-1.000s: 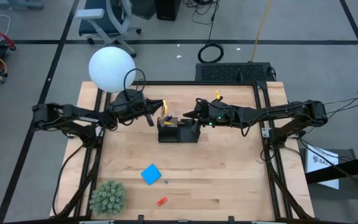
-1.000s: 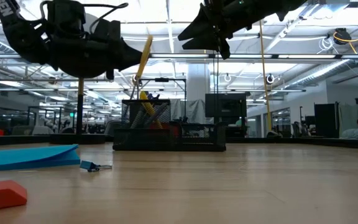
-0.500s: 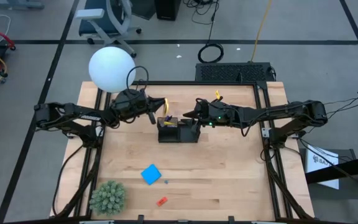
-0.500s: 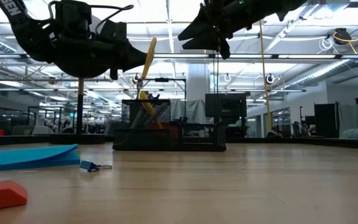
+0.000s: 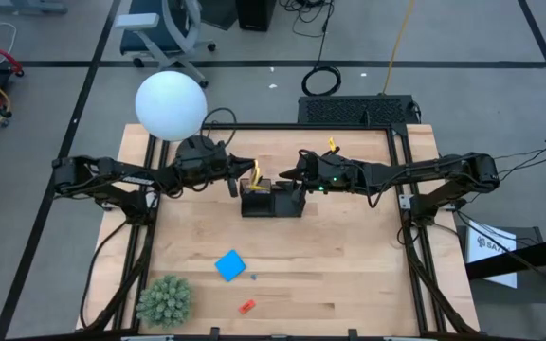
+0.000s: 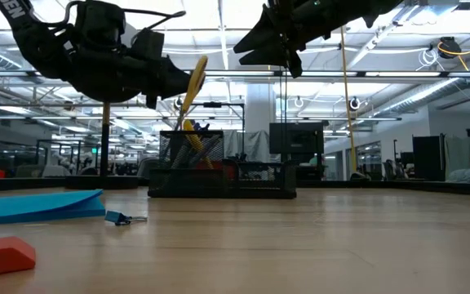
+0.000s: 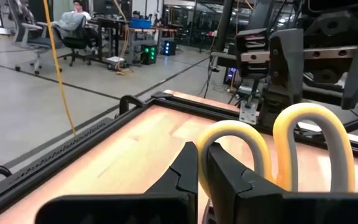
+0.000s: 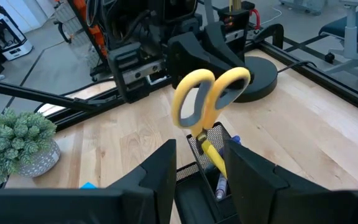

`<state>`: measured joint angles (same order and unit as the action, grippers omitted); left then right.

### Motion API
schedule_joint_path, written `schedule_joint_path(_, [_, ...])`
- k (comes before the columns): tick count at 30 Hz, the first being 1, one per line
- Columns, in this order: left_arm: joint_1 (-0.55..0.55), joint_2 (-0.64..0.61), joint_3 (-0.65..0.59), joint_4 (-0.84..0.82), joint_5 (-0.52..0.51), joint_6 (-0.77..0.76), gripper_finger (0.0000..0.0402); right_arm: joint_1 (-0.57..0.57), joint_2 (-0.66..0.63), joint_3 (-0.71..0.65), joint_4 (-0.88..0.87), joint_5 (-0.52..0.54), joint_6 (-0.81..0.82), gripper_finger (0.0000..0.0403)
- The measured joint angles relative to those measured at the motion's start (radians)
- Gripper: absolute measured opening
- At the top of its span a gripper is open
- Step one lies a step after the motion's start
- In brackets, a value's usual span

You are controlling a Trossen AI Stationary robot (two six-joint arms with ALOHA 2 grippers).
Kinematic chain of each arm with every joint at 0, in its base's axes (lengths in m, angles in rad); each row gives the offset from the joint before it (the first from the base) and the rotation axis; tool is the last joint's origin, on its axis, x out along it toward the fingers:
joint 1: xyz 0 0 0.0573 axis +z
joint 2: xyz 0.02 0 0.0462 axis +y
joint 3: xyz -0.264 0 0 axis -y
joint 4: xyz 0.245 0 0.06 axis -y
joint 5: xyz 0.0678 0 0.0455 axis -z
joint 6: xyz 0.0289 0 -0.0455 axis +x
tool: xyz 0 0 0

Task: Pick and place office supplies into organizer
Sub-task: Put the yellow scissors into the black desk organizer

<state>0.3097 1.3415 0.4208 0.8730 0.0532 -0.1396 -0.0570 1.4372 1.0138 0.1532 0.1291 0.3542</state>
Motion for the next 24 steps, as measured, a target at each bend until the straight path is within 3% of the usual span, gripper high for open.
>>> schedule_joint_path(20, [0.046, 0.026, -0.004, 0.043, 0.058, 0.027, 0.0014, 0.000, 0.000, 0.000, 0.000, 0.000, 0.000, 0.0126])
schedule_joint_path(24, [0.046, 0.058, -0.004, 0.082, 0.047, -0.015, 0.0035, 0.000, 0.000, 0.000, 0.000, 0.000, 0.000, 0.0126])
